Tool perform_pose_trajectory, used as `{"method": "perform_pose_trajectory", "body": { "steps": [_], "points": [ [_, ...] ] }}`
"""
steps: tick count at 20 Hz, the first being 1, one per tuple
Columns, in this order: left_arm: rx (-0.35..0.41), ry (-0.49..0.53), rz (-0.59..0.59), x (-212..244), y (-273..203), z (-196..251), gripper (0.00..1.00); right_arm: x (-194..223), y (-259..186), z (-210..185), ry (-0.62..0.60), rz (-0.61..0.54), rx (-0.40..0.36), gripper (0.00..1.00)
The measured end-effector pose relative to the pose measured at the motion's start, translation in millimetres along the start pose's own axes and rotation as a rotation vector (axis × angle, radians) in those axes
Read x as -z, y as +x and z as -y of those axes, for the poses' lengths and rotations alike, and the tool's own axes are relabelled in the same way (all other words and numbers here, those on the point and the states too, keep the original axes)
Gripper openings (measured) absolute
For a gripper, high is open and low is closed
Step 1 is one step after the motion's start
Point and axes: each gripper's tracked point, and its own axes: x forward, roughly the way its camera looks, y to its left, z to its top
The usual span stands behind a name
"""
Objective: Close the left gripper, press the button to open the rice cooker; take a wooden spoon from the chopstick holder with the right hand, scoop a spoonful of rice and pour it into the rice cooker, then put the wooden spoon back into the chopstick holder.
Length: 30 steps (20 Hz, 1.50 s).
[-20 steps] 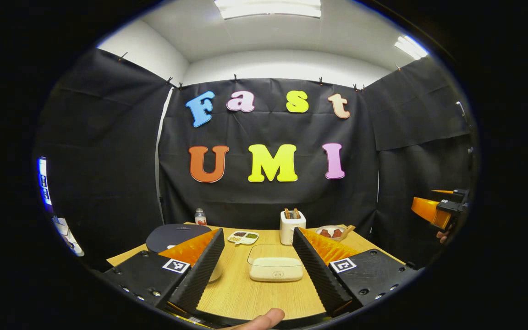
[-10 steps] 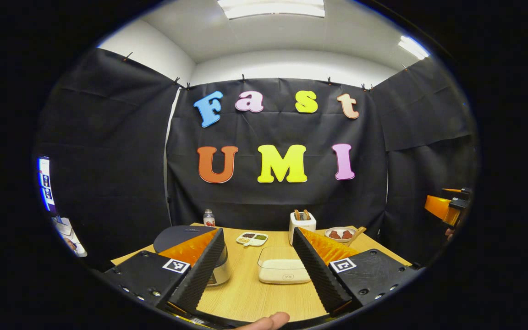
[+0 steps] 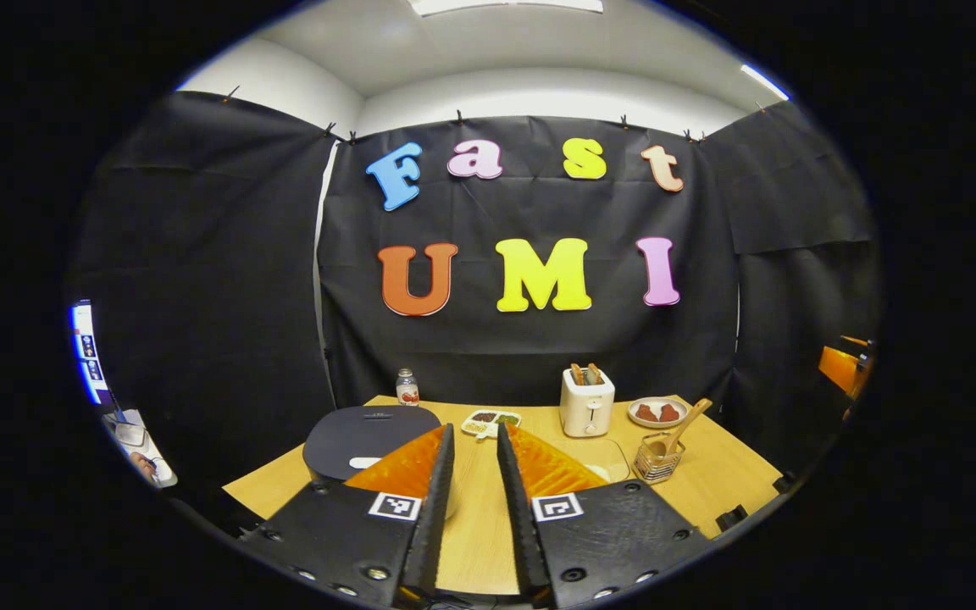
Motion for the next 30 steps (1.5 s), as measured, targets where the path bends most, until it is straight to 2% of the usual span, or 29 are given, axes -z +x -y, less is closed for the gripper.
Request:
{"method": "perform_pose_trajectory", "body": {
  "steps": [1, 2, 5, 6, 7, 9, 17, 23, 30],
  "points": [
    [-0.002, 0.004, -0.02, 3.5, 6.4, -3.9, 0.24, 3.0, 3.7, -1.4, -0.003, -0.006, -0.008, 1.0],
    [-0.024, 0.019, -0.041, 10.2, 14.3, -14.3, 0.09, 7.1, 8.2, -1.9, -0.006, -0.011, -0.013, 1.0],
    [-0.086, 0.06, -0.109, 23.1, 37.1, -47.7, 0.13, 19.2, 21.7, -2.1, 0.0, -0.03, -0.023, 1.0],
    [-0.095, 0.029, -0.127, 34.4, 40.0, -60.8, 0.13, 24.2, 26.1, -2.8, 0.003, -0.039, -0.031, 1.0],
    [-0.1, 0.025, -0.174, 41.1, 53.8, -62.1, 0.0, 27.9, 30.5, -2.7, 0.011, -0.047, -0.039, 1.0],
    [-0.153, 0.033, -0.246, 56.9, 72.3, -85.0, 0.0, 37.2, 40.6, 0.4, 0.023, -0.066, -0.046, 1.0],
    [-0.236, -0.041, -0.478, 116.3, 119.7, -122.3, 0.0, 72.4, 73.6, 25.4, 0.078, -0.143, -0.042, 1.0],
    [-0.245, -0.052, -0.54, 133.4, 119.7, -127.0, 0.0, 91.3, 87.3, 32.5, 0.098, -0.181, -0.044, 0.99],
    [-0.249, -0.04, -0.515, 135.9, 119.5, -128.6, 0.0, 98.4, 91.7, 27.1, 0.087, -0.198, -0.058, 1.0]
  ]
}}
